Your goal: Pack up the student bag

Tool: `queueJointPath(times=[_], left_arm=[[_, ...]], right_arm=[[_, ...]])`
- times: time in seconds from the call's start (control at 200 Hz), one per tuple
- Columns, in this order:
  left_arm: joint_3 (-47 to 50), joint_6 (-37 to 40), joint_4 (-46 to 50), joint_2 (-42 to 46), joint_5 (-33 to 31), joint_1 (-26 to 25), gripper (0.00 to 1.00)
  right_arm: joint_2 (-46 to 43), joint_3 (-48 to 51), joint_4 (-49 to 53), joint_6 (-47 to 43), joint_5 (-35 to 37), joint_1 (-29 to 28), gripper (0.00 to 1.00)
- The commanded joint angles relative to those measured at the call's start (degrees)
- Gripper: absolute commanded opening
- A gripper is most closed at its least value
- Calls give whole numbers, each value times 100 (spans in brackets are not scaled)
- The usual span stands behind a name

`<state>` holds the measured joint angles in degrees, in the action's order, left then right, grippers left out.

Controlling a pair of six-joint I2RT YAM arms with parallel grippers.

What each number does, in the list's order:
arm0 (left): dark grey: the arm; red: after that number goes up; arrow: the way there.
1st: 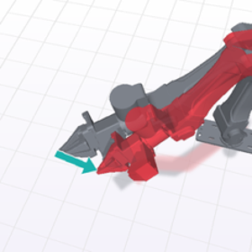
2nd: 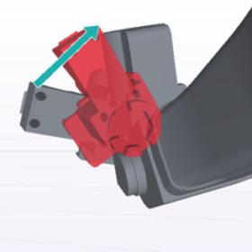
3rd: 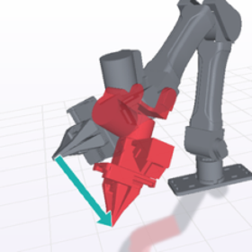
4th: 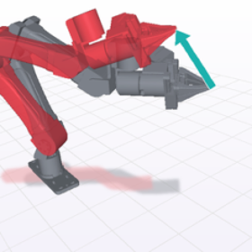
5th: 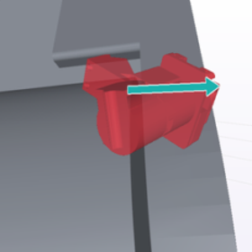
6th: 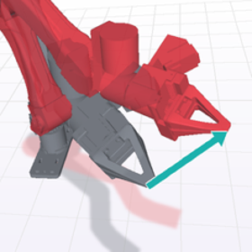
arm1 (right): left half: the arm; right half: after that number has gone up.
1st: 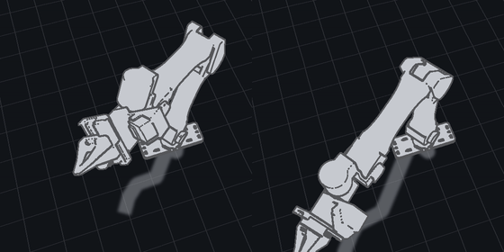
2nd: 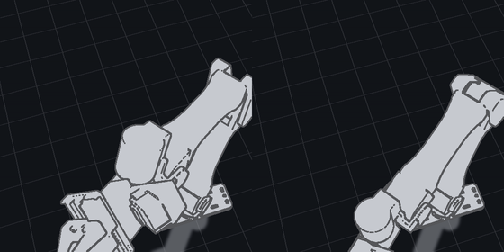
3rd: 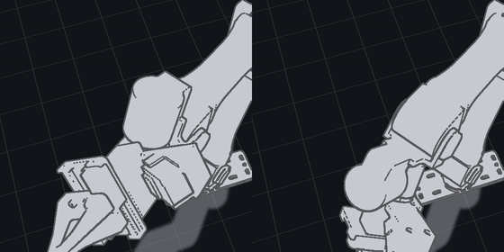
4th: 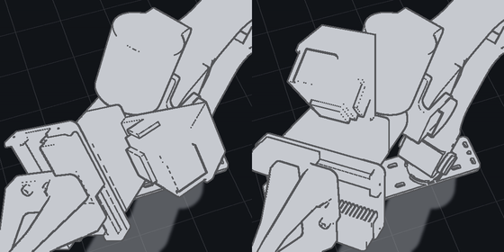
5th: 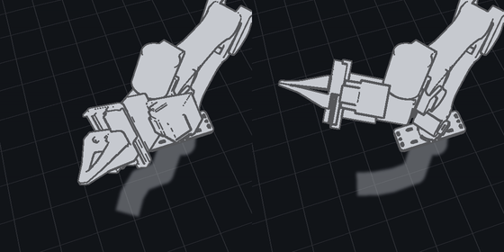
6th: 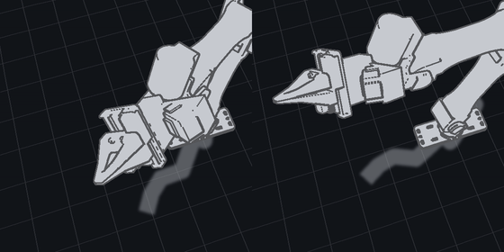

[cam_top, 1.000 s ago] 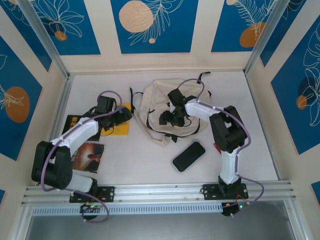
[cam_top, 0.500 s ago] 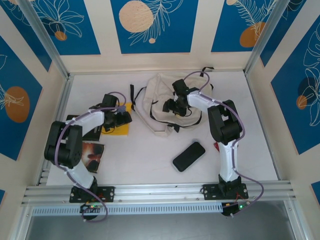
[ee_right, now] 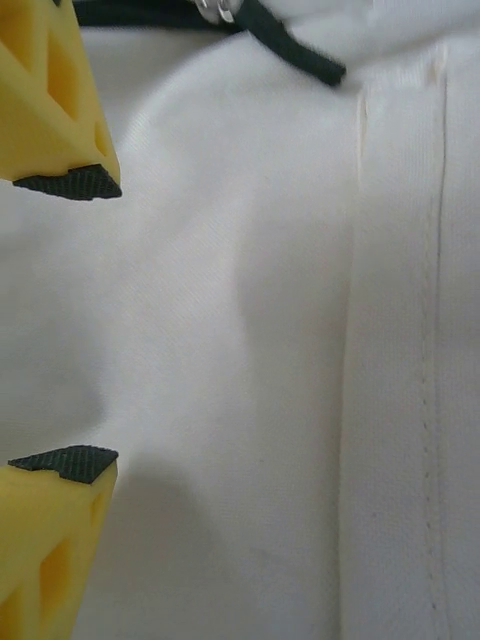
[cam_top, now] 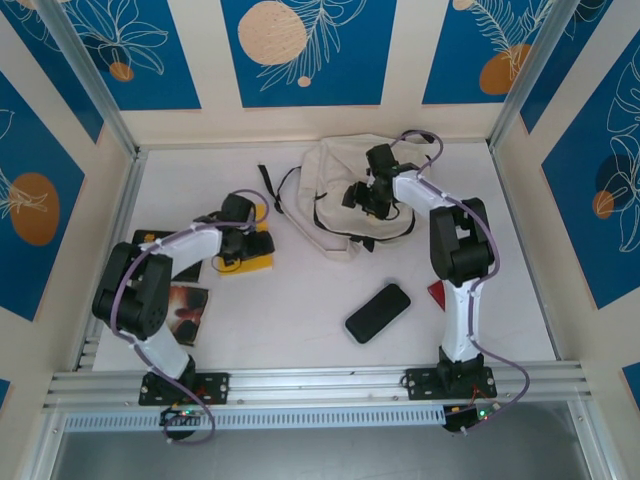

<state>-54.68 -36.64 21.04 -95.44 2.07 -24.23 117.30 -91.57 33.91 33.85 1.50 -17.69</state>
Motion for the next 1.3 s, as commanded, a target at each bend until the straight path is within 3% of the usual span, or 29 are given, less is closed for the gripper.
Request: queueJointPath(times=[0.0, 0.22, 0.41, 0.56, 0.795, 1.075, 1.295], left_arm=[[520, -642, 500, -136, 504, -458, 82], [220, -598, 906, 638, 301, -372, 87], [403, -507, 1047, 1156, 286, 414, 88], [769, -497, 846, 1225, 582, 926, 82], [1088, -611, 420, 945, 1011, 1147, 73], [1289, -704, 154, 816, 1280, 1170, 69], [1440, -701, -426, 764, 2180, 1316, 68]], right_arm=[[-588, 219, 159, -27, -137, -169, 68], [-901, 456, 209, -45, -369, -903, 68], [-497, 338, 48, -28, -696, -1774, 64], [121, -45, 70, 43, -975, -2164, 56], [906, -676, 312, -39, -1240, -2392, 45], [1240, -758, 362, -37, -1404, -2487, 31], [1384, -701, 327, 58, -1546, -2493, 25]])
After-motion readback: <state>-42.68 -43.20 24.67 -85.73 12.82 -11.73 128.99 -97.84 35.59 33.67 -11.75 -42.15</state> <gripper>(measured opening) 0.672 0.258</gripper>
